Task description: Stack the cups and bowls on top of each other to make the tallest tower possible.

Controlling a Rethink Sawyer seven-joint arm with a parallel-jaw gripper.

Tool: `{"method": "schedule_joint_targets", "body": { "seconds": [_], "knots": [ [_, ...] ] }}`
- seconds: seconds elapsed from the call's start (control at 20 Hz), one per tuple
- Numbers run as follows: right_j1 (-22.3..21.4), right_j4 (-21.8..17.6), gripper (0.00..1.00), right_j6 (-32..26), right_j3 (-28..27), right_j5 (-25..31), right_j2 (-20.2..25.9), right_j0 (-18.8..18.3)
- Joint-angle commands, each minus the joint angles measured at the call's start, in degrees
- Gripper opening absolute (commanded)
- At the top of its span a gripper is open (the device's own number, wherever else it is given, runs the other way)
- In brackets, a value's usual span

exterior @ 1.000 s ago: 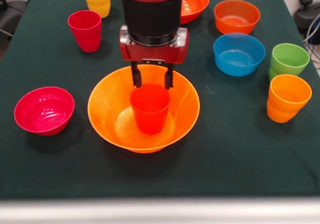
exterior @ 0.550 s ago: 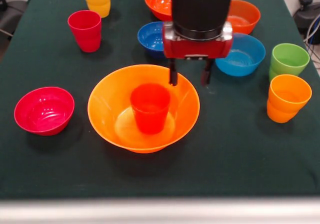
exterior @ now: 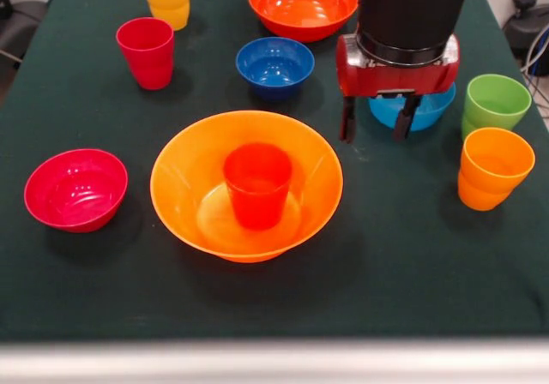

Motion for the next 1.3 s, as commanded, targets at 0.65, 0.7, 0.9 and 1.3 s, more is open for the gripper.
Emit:
{"method": "schedule_joint_targets", "body": {
  "seconds": [0.65,0.7,0.9,1.3],
  "knots": [
    [-0.61,0.23,1.0,8.14,15.12,-8.28,-3.65,0.4],
    [-1.02,0.28,1.0,8.22,15.94,-8.49,-4.01,0.46],
    [-2.34,0.25,1.0,9.05,19.48,-10.54,-5.45,0.98],
    [-4.52,-0.2,1.0,10.83,24.92,-12.18,-9.58,3.89]
  ]
}}
